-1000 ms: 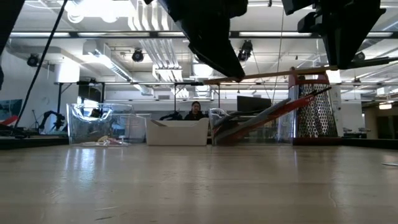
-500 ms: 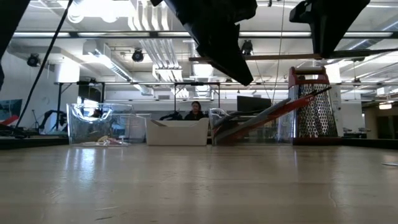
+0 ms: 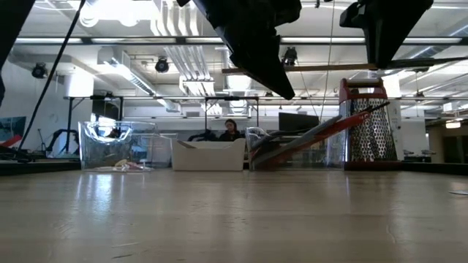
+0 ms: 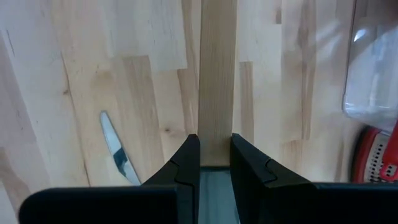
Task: Pick & Place Kitchen Items
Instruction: Put the gray spatula into the left transparent bin
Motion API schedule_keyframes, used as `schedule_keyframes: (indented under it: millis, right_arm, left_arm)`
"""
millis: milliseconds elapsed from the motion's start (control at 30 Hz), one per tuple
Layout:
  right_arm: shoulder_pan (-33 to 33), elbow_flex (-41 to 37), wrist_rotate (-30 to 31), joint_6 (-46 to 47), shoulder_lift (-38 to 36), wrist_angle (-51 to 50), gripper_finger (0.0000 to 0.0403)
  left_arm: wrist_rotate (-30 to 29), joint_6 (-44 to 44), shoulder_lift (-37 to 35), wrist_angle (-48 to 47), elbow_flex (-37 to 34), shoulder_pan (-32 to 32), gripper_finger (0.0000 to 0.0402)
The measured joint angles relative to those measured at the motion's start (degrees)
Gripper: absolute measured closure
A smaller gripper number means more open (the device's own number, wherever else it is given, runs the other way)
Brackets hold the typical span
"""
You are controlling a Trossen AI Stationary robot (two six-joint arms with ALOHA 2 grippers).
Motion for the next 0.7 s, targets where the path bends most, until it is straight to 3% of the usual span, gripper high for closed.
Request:
schedule_keyframes:
  millis: [367,700]
  right_arm:
    - [0.0,0.0,0.0,1.0,0.0,0.1,0.0354]
    - [0.0,1.4,0.3,5.2,0.0,0.0,0.0239]
  left_arm:
    - [-0.1,1.0,-0.1,-0.8,0.4,0.1,0.0359]
    - [-6.8,1.7,-0.4,-2.4,0.3,0.8,0.0359]
